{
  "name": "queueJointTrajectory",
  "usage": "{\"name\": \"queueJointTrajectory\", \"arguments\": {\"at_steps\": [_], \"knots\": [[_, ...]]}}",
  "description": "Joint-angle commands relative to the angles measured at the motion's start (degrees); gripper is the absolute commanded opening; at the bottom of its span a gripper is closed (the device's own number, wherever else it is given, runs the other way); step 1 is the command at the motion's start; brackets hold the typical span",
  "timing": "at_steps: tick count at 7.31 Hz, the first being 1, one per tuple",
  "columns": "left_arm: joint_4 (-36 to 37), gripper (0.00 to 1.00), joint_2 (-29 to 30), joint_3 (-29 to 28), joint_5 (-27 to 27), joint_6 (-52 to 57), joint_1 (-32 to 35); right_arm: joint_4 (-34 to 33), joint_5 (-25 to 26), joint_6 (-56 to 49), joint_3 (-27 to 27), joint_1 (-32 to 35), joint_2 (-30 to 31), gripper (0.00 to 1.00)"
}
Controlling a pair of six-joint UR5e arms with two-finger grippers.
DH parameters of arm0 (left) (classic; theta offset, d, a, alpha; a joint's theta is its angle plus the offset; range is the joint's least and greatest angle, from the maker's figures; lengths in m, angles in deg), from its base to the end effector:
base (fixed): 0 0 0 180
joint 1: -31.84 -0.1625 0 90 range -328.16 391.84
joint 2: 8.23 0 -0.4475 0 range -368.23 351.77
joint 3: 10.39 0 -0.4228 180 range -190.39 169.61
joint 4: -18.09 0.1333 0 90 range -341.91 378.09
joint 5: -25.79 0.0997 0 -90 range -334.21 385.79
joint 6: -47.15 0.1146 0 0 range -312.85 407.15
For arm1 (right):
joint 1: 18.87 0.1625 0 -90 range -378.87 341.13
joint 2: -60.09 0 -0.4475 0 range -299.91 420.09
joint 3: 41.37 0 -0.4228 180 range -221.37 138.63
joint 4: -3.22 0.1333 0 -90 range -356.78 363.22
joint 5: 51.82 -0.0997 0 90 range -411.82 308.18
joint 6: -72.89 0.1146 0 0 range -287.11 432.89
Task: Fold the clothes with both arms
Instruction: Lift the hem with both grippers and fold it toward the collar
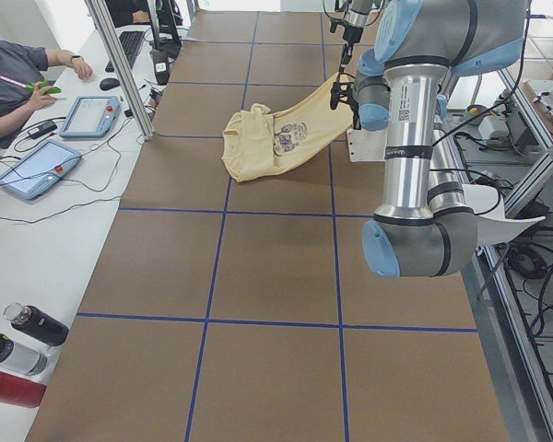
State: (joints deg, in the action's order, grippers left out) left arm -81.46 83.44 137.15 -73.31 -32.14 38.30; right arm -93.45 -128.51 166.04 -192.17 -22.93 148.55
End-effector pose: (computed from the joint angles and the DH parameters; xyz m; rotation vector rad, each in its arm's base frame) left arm 0.3557 -0.1562 0.1947 0.0411 1.2058 0.1603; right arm -0.3670 -0.1340 0.2159 0.1524 -0.9785 0.0983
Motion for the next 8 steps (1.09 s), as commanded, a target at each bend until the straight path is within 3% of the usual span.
{"name": "queueJointTrajectory", "arguments": {"at_steps": [1,4,8], "knots": [[1.11,0.00,1.40,-1.18,-0.31,-0.34,0.21,-1.41,-0.30,0.02,-0.04,2.71,-1.70,0.00],[1.11,0.00,6.14,-10.49,-0.22,4.54,9.85,-1.41,-1.26,-1.03,14.87,13.95,-13.98,0.00],[1.11,0.00,14.21,-21.21,0.31,5.55,19.36,-0.79,-1.53,-6.48,23.42,22.84,-19.97,0.00]]}}
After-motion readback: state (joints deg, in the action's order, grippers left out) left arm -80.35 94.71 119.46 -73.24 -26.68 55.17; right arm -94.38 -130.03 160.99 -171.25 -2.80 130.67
